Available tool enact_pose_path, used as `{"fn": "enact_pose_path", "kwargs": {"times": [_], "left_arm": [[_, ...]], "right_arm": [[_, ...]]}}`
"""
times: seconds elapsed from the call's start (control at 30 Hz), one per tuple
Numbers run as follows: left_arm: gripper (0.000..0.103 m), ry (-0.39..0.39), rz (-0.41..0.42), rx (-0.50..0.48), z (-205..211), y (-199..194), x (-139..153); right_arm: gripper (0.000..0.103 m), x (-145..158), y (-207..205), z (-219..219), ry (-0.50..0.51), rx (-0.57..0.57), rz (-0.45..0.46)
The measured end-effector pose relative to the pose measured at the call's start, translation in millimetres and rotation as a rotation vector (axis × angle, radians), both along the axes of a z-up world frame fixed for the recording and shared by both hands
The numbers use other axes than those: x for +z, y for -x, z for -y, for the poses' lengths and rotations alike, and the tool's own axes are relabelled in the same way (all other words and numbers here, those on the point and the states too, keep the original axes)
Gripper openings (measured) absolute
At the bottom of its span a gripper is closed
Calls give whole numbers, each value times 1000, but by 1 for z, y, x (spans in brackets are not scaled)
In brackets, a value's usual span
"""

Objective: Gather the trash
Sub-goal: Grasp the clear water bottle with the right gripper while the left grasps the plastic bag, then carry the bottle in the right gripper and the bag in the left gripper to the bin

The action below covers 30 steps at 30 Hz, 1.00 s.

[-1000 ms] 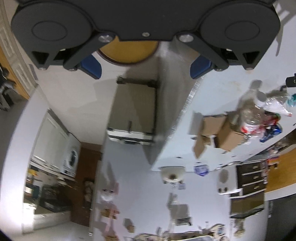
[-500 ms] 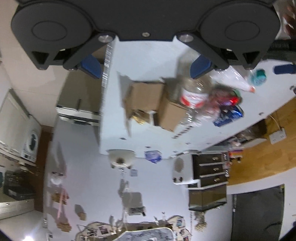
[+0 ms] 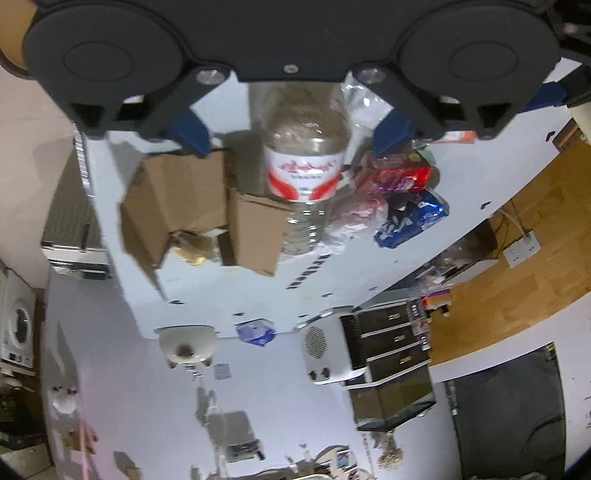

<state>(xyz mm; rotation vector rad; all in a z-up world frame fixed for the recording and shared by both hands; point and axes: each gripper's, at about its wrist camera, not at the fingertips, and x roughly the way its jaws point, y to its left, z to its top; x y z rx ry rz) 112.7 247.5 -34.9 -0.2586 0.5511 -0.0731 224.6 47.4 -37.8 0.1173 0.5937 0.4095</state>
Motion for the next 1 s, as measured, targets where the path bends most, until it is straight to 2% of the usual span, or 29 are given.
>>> {"fn": "enact_pose_path", "kwargs": {"times": [0.07, 0.1, 0.13, 0.3, 0.43, 0.57, 0.67, 0.73, 0.77, 0.83, 0.87, 0.9, 1.0], "left_arm": [[101, 59, -5, 4, -8, -3, -2], [97, 88, -9, 7, -12, -5, -3], [96, 117, -15, 12, -15, -8, -5], [77, 227, -67, 39, -23, -26, -15], [74, 298, -75, 28, -24, -40, -22], [63, 365, -89, 16, -21, -54, -28], [58, 364, -94, 23, -17, -61, -31], [54, 359, -96, 30, -15, -63, -32], [51, 360, -99, 32, -15, -63, -32], [40, 358, -111, 42, -16, -64, -32], [30, 355, -117, 46, -16, -63, -33], [24, 350, -124, 54, -16, -63, -33], [22, 337, -123, 59, -12, -60, -32]], "right_arm": [[74, -4, -3, -5, 5, 17, -14], [63, -7, -3, -6, 7, 25, -24], [61, -9, -2, -6, 7, 35, -37], [60, -9, 21, 5, 34, 52, -22], [60, -8, 50, 23, 29, 62, -35], [61, -5, 76, 40, 48, 63, -52], [64, -3, 89, 50, 55, 67, -68], [85, 0, 92, 51, 69, 61, -54], [88, 3, 91, 50, 78, 52, -45], [89, 6, 86, 46, 81, 41, -45], [90, 7, 81, 44, 73, 39, -54], [90, 7, 76, 42, 59, 37, -66], [90, 4, 59, 37, 18, 30, -109]]}}
